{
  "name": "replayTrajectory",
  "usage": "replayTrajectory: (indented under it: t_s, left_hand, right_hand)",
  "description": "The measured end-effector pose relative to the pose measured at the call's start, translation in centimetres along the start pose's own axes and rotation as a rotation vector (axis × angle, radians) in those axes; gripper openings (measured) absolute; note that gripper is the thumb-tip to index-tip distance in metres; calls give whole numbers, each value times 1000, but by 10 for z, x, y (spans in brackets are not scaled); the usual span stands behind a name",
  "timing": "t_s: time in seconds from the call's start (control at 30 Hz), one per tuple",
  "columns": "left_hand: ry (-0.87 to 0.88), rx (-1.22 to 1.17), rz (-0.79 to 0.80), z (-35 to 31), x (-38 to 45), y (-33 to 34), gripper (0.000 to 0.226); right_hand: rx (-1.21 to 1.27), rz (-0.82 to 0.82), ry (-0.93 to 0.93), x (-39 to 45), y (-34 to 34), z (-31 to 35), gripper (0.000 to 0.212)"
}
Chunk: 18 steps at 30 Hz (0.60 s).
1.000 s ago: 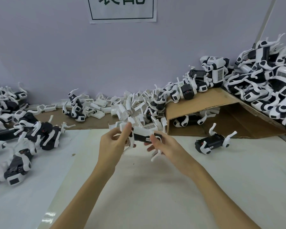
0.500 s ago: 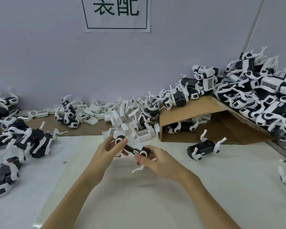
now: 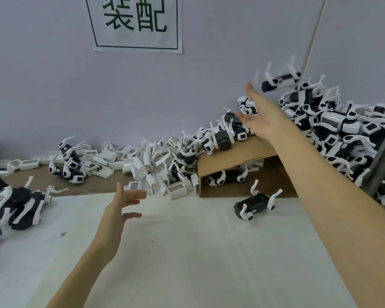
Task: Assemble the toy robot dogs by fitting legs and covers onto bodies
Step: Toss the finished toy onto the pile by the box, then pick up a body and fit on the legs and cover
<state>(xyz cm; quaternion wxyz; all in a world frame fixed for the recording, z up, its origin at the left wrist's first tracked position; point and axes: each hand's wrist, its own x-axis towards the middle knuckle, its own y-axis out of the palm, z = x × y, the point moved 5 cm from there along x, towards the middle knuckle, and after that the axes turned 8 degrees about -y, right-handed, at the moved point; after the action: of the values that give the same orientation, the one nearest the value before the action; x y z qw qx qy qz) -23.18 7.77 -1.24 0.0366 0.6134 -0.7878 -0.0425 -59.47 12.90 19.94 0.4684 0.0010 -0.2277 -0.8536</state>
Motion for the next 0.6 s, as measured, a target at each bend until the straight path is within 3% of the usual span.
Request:
replayTrajectory:
  t_s: [0.07,0.13,0.27,0.37,0.47,0.6]
  left_hand:
    - [-5,45,-13,3,2,1,70]
    - [17,112,-66,6,0,0,62]
    - [219,378,-346,-2,-8,-10,19]
    - [377,706,-492,-16,-6,-24,5]
    - [368,1072,-731,-22,1,-60,39]
    - [79,1270,-848,-15,4,-128,67]
  right_hand:
    - [-56,100,54,-10,5,-20,61]
    - [-40,221,81,-37,17,-56,46]
    - [-96,375,221,-111,37,-153,27]
    - [-59,383,331,-149,46,-212,23]
    - [30,303,403,-164,47,-239,24]
    - [67,292,436,-170,49,-248,27]
